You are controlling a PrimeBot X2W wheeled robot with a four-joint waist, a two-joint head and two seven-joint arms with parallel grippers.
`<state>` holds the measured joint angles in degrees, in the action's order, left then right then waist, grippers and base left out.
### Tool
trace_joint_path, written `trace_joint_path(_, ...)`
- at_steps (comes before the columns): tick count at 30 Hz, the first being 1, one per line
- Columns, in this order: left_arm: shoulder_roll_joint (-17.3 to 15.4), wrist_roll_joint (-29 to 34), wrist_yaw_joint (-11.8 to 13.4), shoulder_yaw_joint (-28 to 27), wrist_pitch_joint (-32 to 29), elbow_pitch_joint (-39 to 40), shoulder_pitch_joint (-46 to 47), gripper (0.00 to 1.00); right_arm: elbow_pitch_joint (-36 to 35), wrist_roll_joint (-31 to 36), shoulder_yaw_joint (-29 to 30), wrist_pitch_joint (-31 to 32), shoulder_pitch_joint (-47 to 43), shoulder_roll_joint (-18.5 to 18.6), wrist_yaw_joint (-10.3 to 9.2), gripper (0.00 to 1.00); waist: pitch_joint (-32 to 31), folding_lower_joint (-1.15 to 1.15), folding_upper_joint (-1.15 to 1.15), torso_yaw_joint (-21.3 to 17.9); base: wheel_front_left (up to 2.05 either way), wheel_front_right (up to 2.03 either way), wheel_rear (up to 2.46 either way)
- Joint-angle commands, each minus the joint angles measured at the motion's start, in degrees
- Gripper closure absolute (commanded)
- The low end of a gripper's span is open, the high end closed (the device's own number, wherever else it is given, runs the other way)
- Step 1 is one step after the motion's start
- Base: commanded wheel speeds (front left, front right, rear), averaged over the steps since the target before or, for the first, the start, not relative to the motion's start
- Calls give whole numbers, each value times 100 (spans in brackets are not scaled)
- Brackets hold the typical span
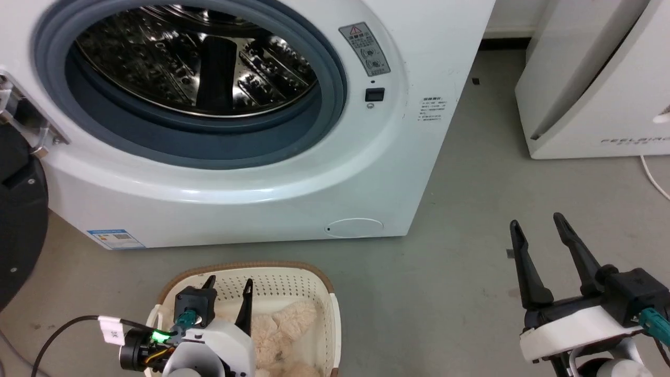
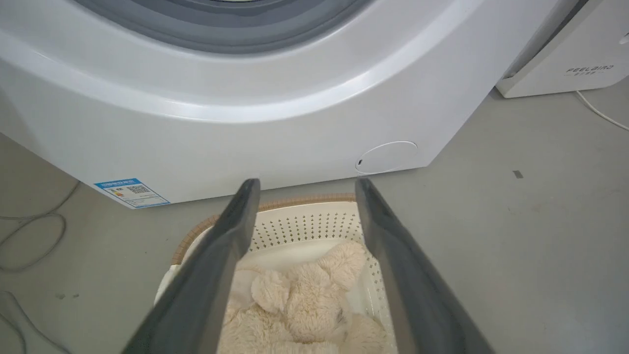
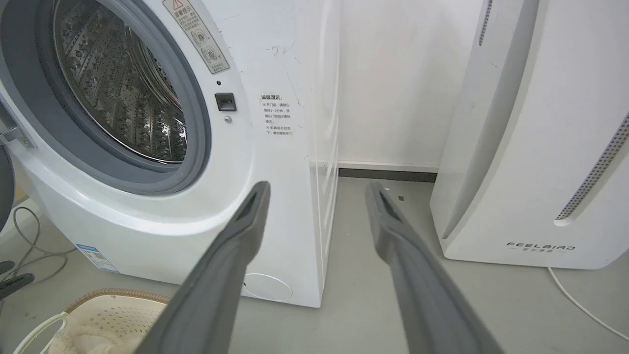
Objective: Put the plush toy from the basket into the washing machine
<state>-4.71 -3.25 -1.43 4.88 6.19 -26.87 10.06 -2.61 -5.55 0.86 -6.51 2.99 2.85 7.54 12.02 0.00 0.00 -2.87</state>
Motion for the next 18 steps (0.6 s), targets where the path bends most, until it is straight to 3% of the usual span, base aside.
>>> trace_joint_path(1, -57, -41, -33, 35, 47, -185, 148, 0, -51, -51, -5, -66, 111, 1, -3, 0, 89, 0, 0, -44, 0, 0, 0)
trace_joint_path(18, -237, -70, -250, 434, 196, -1549, 951, 0, -129, -174, -22, -257, 285, 2, -3, 0, 808, 0, 0, -283, 0, 0, 0)
